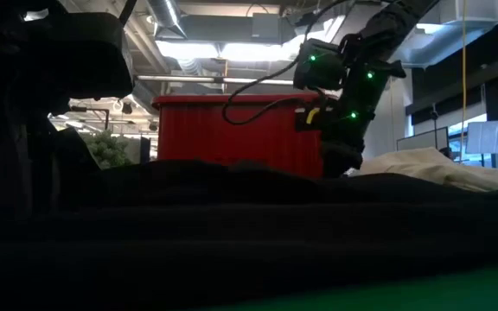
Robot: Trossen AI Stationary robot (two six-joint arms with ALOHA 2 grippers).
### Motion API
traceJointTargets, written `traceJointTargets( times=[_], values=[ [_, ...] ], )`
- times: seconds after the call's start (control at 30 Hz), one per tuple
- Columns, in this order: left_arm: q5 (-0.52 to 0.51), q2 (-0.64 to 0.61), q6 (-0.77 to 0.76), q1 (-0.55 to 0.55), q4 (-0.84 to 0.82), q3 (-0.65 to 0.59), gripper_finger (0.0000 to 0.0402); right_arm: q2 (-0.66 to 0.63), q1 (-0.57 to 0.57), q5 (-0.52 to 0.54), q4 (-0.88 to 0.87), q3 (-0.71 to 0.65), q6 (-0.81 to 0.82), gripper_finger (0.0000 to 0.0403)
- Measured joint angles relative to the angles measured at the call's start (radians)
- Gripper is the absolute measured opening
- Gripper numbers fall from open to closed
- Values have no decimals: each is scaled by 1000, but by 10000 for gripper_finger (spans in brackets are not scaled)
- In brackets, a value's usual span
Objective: Fold laundry
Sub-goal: Fold the black shirt
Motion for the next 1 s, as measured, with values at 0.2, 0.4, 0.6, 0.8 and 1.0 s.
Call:
traceJointTargets(
  times=[0.2, 0.4, 0.6, 0.8, 1.0],
  values=[
    [-2, 0, 0, 0, 0, 0, 95, 5, 0, -191, 172, 30, -54, 5],
    [-3, 0, 0, 0, 0, 0, 95, 79, -1, -290, 217, 27, -83, 2],
    [-6, 0, 0, 0, 0, 0, 95, 139, -11, -258, 238, 31, -77, 1],
    [-7, 0, -7, 0, 1, 0, 95, 144, -73, -50, 189, 30, 9, 1],
    [-7, 1, -8, 0, 1, 0, 95, 140, -112, -12, 113, 32, 64, 1]
  ],
)
